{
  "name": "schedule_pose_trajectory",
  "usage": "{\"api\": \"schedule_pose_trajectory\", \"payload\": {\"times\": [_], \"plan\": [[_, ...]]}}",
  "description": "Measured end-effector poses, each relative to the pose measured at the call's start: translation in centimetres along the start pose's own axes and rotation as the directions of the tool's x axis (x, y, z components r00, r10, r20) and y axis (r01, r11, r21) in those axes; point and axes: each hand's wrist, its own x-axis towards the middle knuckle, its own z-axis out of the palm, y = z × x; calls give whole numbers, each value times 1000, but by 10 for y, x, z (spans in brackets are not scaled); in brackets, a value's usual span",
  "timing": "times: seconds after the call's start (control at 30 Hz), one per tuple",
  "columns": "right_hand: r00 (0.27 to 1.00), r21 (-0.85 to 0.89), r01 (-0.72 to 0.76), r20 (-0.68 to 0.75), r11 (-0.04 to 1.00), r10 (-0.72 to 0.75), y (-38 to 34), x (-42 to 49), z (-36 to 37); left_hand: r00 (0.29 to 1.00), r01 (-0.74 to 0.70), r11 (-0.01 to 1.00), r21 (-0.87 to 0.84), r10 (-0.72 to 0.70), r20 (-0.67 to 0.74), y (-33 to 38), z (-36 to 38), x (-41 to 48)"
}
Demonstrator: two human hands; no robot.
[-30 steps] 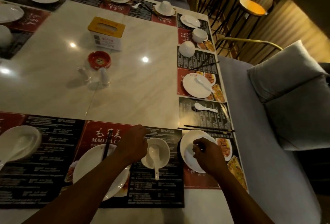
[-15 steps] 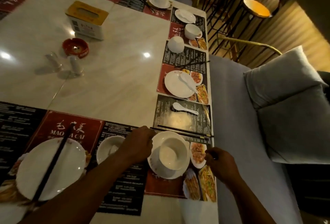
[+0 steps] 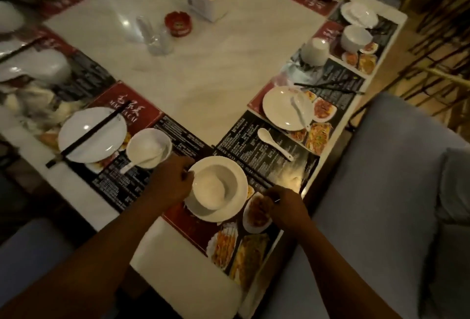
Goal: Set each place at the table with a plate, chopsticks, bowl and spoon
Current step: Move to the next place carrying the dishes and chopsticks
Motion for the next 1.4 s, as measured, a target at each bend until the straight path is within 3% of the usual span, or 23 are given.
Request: {"api": "schedule_pose_trajectory", "payload": {"times": [0.13,0.27,0.53,0.7,0.97,1.07,1.23,1.33,1.4], "plan": [[994,-12,100,-54,995,-100,-17,31,-15,994,107,994,36,-107,10,-23,-12,-32],[987,42,86,-139,995,-79,-31,53,-24,981,176,984,10,-176,85,-41,-19,-28],[990,-31,56,-125,998,-60,-39,66,-40,987,153,966,-208,-140,76,-29,-1,-1],[992,-117,56,-107,991,-69,-44,83,-49,979,203,945,-258,-191,69,-33,9,0],[960,-290,267,-1,919,-279,-57,122,-44,943,318,893,-320,-334,4,-21,23,-13],[926,-312,376,97,872,-365,-54,136,-46,906,381,862,-335,-421,-53,-12,28,-15],[790,-247,603,317,758,-525,-57,155,-49,771,492,773,-399,-601,-213,21,37,-28],[737,-255,674,306,694,-603,-57,159,-59,695,559,720,-412,-678,-241,40,50,-41],[753,-276,658,275,701,-598,-54,163,-70,662,602,677,-423,-719,-209,48,59,-48]]}}
